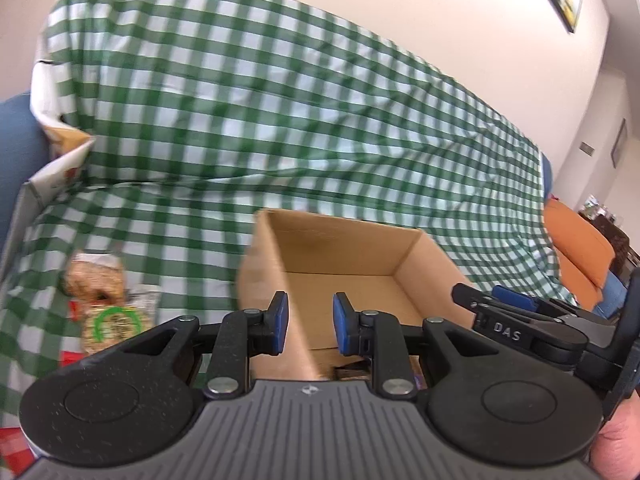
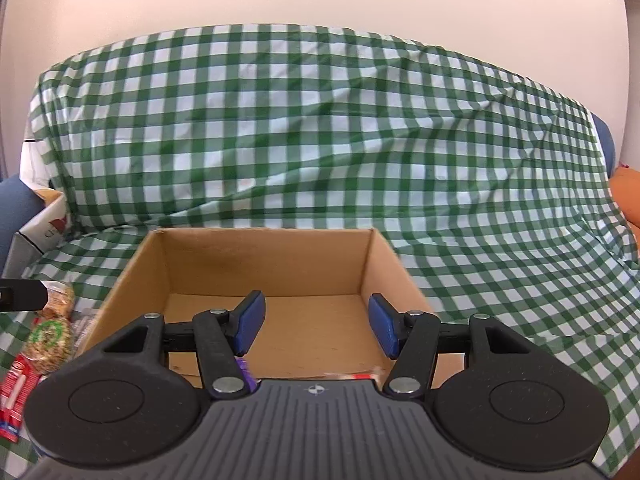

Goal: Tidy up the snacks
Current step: 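Grasp the red wrapper with left tool while right tool approaches the peanut cake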

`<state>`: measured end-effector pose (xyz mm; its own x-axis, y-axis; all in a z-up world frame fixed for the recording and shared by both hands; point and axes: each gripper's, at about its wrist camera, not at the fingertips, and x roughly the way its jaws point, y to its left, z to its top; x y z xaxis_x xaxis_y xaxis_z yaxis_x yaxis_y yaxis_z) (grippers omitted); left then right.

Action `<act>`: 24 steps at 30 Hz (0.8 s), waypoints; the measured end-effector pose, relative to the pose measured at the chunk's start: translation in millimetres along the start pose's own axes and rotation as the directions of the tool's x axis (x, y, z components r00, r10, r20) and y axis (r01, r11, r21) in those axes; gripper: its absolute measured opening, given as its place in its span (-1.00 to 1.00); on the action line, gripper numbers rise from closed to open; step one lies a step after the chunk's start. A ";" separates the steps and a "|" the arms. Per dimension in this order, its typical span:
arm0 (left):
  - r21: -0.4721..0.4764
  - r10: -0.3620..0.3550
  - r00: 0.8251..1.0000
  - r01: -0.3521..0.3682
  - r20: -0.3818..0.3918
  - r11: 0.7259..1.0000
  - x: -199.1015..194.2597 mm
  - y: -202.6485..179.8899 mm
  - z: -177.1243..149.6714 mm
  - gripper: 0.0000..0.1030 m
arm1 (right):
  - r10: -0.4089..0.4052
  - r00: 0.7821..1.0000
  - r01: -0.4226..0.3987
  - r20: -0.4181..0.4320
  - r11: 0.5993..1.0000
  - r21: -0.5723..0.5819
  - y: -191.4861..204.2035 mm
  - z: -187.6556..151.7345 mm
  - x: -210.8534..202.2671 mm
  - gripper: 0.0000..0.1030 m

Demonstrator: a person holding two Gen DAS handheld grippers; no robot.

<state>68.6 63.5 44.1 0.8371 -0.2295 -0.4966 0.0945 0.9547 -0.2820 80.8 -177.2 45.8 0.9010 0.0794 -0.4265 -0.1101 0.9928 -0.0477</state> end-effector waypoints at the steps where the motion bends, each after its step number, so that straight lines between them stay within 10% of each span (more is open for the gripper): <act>1: -0.005 0.014 1.000 -0.014 -0.002 1.000 -3.0 6.5 0.2 -0.49 | 0.006 1.000 -0.006 0.002 1.000 -0.001 5.1 0.0 -0.4 0.14; 24: -0.275 0.228 0.966 -0.254 -0.121 0.927 -43.5 158.9 -21.1 -0.49 | 0.295 0.955 -0.293 0.020 0.953 -0.083 148.4 -10.0 2.2 -0.41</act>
<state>35.8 221.2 3.6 0.7651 -0.0266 -0.6434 -0.2730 0.8915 -0.3615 62.3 -30.6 28.7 0.8364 0.3709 -0.4037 -0.4034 0.9150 0.0049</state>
